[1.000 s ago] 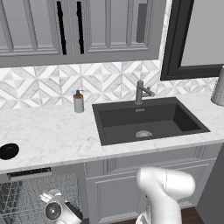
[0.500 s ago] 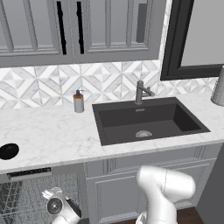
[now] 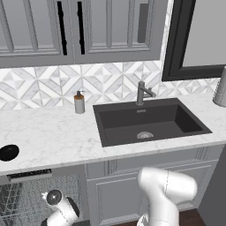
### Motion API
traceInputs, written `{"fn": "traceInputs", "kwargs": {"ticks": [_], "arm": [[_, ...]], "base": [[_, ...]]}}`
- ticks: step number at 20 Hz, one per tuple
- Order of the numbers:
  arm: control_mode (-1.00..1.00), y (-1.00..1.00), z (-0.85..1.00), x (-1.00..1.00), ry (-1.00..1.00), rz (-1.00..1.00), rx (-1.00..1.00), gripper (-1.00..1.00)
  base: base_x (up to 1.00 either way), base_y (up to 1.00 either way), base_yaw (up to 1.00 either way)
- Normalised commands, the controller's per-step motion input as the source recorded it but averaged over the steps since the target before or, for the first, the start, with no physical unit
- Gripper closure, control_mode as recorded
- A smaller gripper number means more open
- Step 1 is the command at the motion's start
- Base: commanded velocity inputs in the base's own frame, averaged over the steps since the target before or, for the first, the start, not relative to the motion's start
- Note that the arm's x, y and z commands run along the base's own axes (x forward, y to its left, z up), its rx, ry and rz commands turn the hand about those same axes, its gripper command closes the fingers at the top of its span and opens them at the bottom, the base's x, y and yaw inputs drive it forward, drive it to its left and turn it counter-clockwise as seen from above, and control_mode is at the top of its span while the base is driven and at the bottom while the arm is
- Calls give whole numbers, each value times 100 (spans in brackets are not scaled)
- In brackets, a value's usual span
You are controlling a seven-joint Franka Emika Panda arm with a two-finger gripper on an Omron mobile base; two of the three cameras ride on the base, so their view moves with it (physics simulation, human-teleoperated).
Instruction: Pick up the cup and bowl from the counter, place them in the dishwasher, and close the dishwasher door.
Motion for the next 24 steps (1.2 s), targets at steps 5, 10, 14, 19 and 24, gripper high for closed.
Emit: {"fn": "traceInputs", "kwargs": {"ticks": [5, 10, 14, 19, 24], "arm": [[-100, 3, 7, -100, -1, 0, 0, -100], [-100, 0, 86, -77, -22, 1, -1, -100], [-100, 0, 100, -41, -19, 9, -2, -100], [-100, 0, 100, -5, 0, 2, 0, -100], [-100, 0, 90, 2, 4, 0, 0, -100]], "base": [[0, 0, 0], [0, 0, 0], [0, 0, 0], [0, 0, 0], [0, 0, 0]]}}
